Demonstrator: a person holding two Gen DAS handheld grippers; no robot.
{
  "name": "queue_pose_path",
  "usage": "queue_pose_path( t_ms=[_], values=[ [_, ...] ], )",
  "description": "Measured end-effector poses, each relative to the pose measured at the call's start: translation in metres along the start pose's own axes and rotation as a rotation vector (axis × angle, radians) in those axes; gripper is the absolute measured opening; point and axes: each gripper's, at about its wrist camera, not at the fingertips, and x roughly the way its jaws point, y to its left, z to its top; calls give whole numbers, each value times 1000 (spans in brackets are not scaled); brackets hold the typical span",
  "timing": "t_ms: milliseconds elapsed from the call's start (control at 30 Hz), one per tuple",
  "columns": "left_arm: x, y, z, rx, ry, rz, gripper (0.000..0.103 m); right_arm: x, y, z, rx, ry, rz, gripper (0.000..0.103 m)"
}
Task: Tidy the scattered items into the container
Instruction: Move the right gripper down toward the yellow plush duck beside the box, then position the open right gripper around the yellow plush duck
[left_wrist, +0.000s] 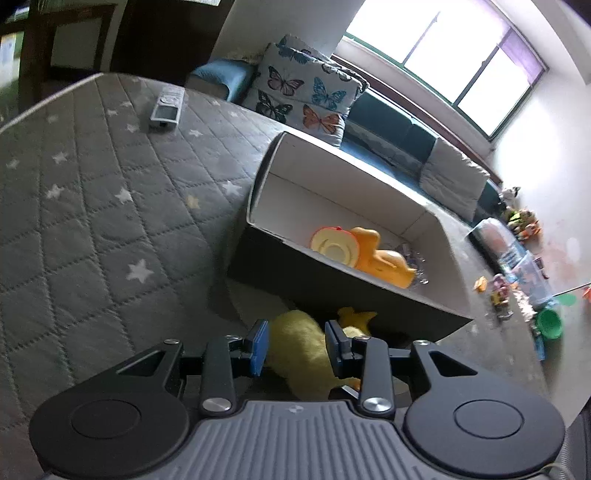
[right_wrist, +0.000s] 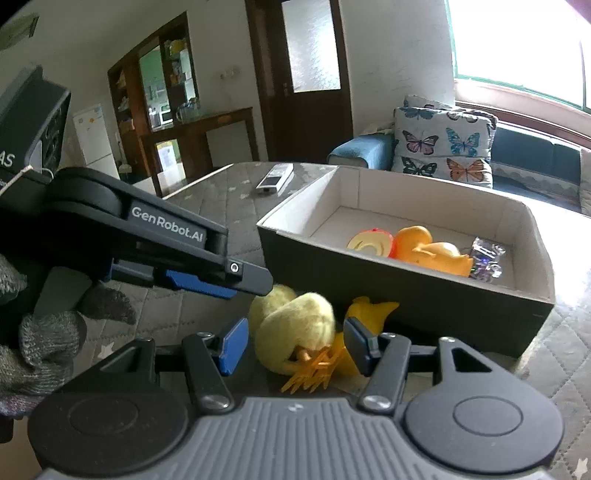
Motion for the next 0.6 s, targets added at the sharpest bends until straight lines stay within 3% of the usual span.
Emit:
queue_pose_path(
  t_ms=[600],
  values=[
    [-1,-6,-19,161,-44,125,37,18,8,-6,-54,30,3,65]
  ],
)
